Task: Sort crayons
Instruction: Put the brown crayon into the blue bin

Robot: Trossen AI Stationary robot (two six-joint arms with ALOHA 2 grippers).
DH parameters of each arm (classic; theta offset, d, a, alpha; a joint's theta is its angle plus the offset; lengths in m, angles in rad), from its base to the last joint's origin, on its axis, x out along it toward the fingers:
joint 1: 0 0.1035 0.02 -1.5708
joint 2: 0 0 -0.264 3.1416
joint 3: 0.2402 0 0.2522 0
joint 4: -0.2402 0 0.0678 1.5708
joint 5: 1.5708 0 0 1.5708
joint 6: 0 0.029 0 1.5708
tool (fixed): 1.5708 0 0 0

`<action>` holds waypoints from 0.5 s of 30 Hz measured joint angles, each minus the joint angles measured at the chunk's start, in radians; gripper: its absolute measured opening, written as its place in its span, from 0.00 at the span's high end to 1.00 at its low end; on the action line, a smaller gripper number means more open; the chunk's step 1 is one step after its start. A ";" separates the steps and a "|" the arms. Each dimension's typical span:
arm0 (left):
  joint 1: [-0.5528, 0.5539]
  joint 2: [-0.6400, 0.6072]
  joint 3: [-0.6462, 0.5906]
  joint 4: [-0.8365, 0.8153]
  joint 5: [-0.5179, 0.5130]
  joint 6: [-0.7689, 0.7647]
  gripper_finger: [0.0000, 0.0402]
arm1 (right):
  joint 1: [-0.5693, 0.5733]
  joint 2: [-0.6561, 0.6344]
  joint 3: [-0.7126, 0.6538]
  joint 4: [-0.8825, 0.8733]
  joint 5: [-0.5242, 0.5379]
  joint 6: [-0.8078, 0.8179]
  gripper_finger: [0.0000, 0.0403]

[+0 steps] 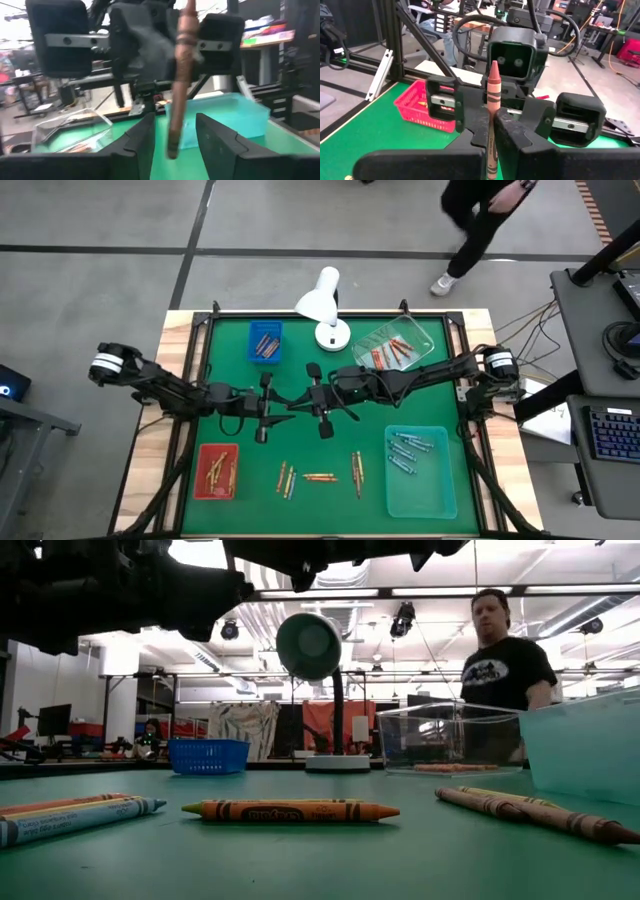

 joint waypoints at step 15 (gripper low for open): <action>0.000 0.014 0.000 -0.010 -0.078 0.020 0.96 | 0.000 0.000 0.000 0.000 0.025 -0.018 0.96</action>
